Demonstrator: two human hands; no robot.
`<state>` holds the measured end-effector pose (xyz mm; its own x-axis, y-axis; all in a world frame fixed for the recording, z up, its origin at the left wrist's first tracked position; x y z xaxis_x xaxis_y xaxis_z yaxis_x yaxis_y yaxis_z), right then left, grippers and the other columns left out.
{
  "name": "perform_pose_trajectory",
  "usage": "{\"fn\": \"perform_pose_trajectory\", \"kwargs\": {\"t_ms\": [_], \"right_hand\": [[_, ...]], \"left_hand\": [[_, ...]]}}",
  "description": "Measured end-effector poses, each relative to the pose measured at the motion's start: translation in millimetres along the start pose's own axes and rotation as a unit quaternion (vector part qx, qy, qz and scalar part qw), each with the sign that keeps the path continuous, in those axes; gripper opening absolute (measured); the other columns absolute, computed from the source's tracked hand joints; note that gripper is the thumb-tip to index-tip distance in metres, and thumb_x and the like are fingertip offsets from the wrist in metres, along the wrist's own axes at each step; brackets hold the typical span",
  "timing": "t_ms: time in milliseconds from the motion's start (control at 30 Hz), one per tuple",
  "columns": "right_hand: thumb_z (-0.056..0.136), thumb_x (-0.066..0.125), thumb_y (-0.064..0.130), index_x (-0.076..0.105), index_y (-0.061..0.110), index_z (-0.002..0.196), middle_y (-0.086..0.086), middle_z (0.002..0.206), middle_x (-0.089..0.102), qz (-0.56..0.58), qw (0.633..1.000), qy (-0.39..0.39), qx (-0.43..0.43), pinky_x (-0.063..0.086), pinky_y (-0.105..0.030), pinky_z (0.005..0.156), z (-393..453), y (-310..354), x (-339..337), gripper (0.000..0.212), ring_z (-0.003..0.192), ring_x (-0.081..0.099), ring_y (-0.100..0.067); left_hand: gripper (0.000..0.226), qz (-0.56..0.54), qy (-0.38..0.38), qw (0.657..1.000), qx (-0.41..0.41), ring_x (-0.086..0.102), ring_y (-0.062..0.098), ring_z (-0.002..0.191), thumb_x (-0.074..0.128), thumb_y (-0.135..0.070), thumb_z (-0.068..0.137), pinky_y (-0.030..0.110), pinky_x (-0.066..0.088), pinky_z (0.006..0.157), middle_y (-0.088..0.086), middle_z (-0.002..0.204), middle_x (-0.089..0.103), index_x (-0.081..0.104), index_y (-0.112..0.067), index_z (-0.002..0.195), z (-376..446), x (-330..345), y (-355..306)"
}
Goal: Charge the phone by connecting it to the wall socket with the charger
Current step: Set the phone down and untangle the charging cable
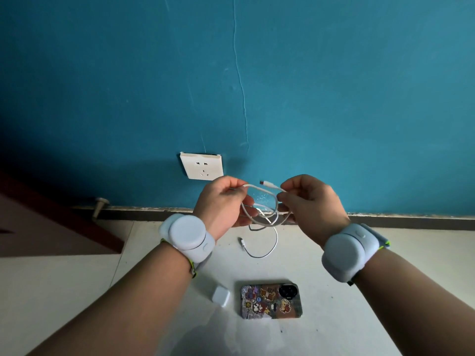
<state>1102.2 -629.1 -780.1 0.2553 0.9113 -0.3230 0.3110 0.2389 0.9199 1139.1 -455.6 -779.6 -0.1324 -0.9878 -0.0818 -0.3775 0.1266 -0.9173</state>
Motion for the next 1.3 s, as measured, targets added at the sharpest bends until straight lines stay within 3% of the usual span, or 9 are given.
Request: {"fn": "perform_pose_trajectory", "kwargs": {"t_ms": [200,367,467,633,767,867,967,1100,1300], "right_hand": [[0.081,0.063,0.005,0.063,0.027,0.092,0.003,0.060,0.070,0.022,0.998,0.022,0.052,0.062,-0.046,0.069,1.7,-5.5,-0.6,0.024,0.055,0.069,-0.021],[0.084,0.067,0.016,0.064,0.026,0.109,0.002,0.076,0.075,0.013,0.995,0.088,0.054,0.058,-0.038,0.068,-6.3,-1.4,11.4,0.027,0.071,0.073,-0.020],[0.088,0.057,0.014,0.067,0.022,0.110,-0.009,0.097,0.075,0.106,0.983,0.111,0.101,0.052,-0.033,0.062,-7.8,3.5,13.5,0.026,0.073,0.069,-0.024],[0.091,0.037,0.009,0.068,0.014,0.108,-0.010,0.094,0.077,0.225,0.958,0.106,0.140,0.054,-0.032,0.060,-7.5,3.7,9.5,0.036,0.074,0.068,-0.028],[0.091,0.057,0.012,0.071,0.019,0.100,-0.003,0.092,0.076,0.164,0.981,0.070,0.082,0.054,-0.033,0.062,-1.8,1.9,6.9,0.018,0.072,0.066,-0.022],[0.085,0.070,0.031,0.075,0.030,0.099,0.006,0.092,0.076,0.039,0.996,0.083,-0.003,0.056,-0.042,0.087,-3.0,0.6,12.8,0.015,0.092,0.069,-0.024],[0.084,0.069,0.027,0.077,0.025,0.096,-0.005,0.095,0.077,0.096,0.986,0.139,-0.001,0.050,-0.051,0.099,-9.9,4.1,23.0,0.014,0.099,0.070,-0.031],[0.088,0.065,0.025,0.076,0.014,0.094,-0.013,0.096,0.076,0.123,0.979,0.165,-0.009,0.050,-0.046,0.100,-10.0,9.4,23.6,0.017,0.095,0.071,-0.029],[0.091,0.066,0.021,0.074,0.012,0.080,-0.021,0.081,0.073,0.141,0.976,0.162,-0.029,0.057,-0.040,0.081,-11.7,9.8,27.5,0.017,0.073,0.070,-0.032]], "left_hand": [[0.013,-0.066,-0.012,0.998,0.004,0.066,0.025,0.058,0.051,-0.014,0.099,0.053,0.061,0.064,0.004,0.065,0.055,0.063,-0.015,0.093,0.6,-3.9,-3.8],[0.013,-0.098,0.004,0.995,0.000,0.068,0.028,0.062,0.051,-0.014,0.100,0.047,0.060,0.061,0.006,0.067,0.056,0.063,-0.013,0.096,0.2,-4.2,-7.3],[0.014,-0.124,0.015,0.992,-0.005,0.067,0.025,0.059,0.050,-0.014,0.100,0.042,0.059,0.059,0.005,0.064,0.055,0.063,-0.013,0.095,0.9,-5.7,-10.0],[0.014,-0.168,0.024,0.985,-0.020,0.065,0.022,0.054,0.050,-0.014,0.100,0.035,0.057,0.055,0.004,0.061,0.054,0.063,-0.013,0.093,1.4,-7.5,-13.0],[0.016,-0.197,0.037,0.979,-0.037,0.063,0.019,0.051,0.049,-0.014,0.100,0.031,0.055,0.050,0.002,0.057,0.052,0.063,-0.014,0.092,-0.4,-5.1,-14.5],[0.016,-0.197,0.061,0.978,-0.040,0.062,0.017,0.049,0.048,-0.014,0.101,0.030,0.055,0.048,0.001,0.056,0.051,0.063,-0.014,0.094,-2.4,-1.2,-15.1],[0.014,-0.196,0.075,0.977,-0.033,0.060,0.016,0.047,0.048,-0.012,0.101,0.029,0.055,0.048,0.001,0.057,0.049,0.061,-0.013,0.096,-3.8,2.5,-15.5],[0.015,-0.175,0.066,0.982,-0.024,0.057,0.014,0.044,0.048,-0.013,0.102,0.029,0.055,0.047,0.002,0.058,0.048,0.062,-0.012,0.096,-5.1,4.0,-13.0],[0.015,-0.089,0.051,0.995,0.000,0.051,0.010,0.042,0.051,-0.019,0.100,0.019,0.044,0.042,-0.001,0.061,0.050,0.066,-0.018,0.096,-3.8,8.0,-7.8]]}}
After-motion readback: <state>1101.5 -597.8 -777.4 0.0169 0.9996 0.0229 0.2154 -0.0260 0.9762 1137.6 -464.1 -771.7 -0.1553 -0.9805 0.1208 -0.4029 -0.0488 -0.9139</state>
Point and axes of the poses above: each hand's wrist, its own z-axis towards the middle knuckle, its own x-axis out of the palm, y = z × x, the point moved 4 cm from there along z, towards the middle knuckle
